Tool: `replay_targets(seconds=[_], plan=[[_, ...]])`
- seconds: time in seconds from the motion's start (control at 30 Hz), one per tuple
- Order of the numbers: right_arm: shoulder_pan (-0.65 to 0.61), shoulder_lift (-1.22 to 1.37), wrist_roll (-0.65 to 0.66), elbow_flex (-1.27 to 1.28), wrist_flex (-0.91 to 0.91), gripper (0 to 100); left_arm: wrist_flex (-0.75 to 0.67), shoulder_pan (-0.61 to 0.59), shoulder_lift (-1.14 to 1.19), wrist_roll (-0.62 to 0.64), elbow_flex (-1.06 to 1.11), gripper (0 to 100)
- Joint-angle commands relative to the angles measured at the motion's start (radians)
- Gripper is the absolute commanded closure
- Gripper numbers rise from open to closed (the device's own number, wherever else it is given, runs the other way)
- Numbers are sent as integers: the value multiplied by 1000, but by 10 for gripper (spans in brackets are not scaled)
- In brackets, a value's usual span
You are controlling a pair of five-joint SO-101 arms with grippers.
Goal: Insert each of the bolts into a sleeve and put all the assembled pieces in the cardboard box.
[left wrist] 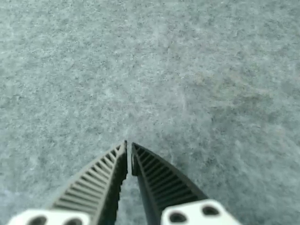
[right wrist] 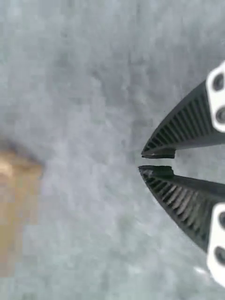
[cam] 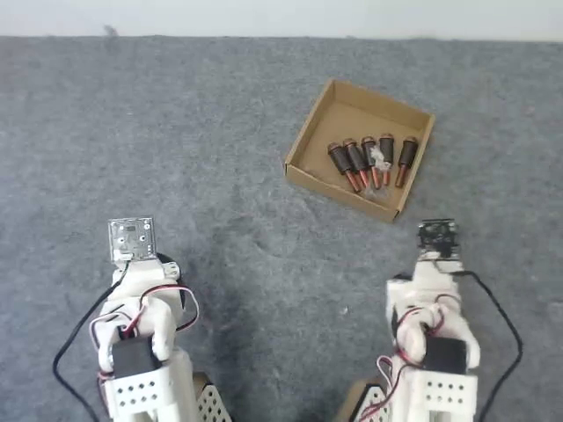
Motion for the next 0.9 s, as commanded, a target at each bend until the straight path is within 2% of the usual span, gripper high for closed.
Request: replay_targets(seconds=[0.0,0.13,0.37,0.87], plan=[[-67,-30,-9,-26,87,990,6,-5,-18,0,-10,989],[-116,-24,-9,-20,125,991,6,-5,-18,0,-10,989],[-35,-28,-8,35,107,990,6,-5,-18,0,-10,989],[-36,-28,-9,37,101,989,6,-5,-18,0,-10,989]])
